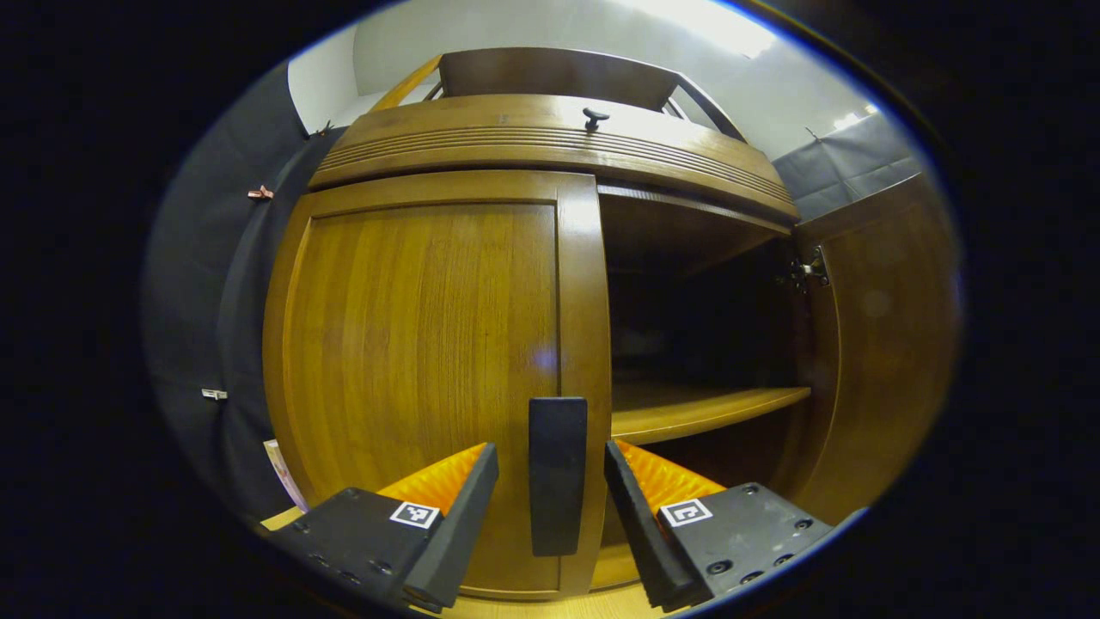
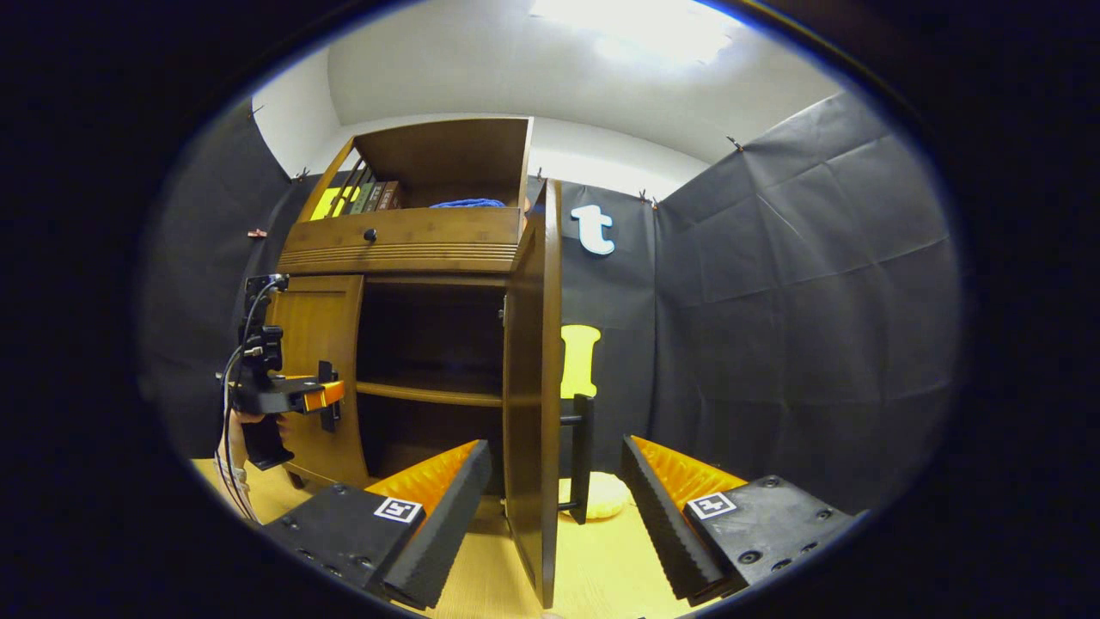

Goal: Open the right door of the double-door shoe cabinet with the right hand, and open the left door with the left hand.

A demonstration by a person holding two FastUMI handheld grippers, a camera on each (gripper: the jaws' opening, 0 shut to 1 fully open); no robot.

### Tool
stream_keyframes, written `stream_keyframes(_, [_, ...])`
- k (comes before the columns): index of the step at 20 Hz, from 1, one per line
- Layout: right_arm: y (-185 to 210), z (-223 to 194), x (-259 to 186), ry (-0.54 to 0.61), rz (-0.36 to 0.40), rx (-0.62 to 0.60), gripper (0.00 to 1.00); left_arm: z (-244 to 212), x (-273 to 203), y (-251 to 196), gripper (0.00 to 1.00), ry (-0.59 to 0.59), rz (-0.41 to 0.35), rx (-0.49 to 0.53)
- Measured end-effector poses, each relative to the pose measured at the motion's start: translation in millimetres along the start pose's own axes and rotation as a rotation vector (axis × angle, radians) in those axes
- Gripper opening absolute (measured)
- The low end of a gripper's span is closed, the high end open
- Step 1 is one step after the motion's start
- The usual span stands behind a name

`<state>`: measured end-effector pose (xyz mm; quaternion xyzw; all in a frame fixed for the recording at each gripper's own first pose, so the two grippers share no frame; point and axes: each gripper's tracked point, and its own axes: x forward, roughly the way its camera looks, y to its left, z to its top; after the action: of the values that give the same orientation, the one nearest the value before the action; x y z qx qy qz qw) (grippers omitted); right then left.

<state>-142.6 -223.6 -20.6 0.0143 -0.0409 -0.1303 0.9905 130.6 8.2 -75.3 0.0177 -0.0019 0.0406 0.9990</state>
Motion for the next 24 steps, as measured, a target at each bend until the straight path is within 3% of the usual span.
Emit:
stream_keyframes(2, [1,-4,1,0.021,0.006,0.005,0.94,-5,6,5,0.7,0.014,0.012,0.007])
stream_keyframes(3, [1,-4,1,0.022,0.007,0.005,0.99,-7,7,-1,0.6,0.021,-0.011,-0.004])
stream_keyframes(7, [-2,1,6,0.001,-0.008,-0.005,0.97,-10,10,-6,0.36,0.023,-0.03,-0.024])
stream_keyframes(16, [8,0,4,0.019,-0.01,-0.002,0.99,-11,-10,-6,0.33,0.057,-0.1,-0.081])
stream_keyframes(24, [50,5,-4,0.019,0.069,0.028,0.97,-4,-72,3,0.34,0.071,-0.182,-0.082])
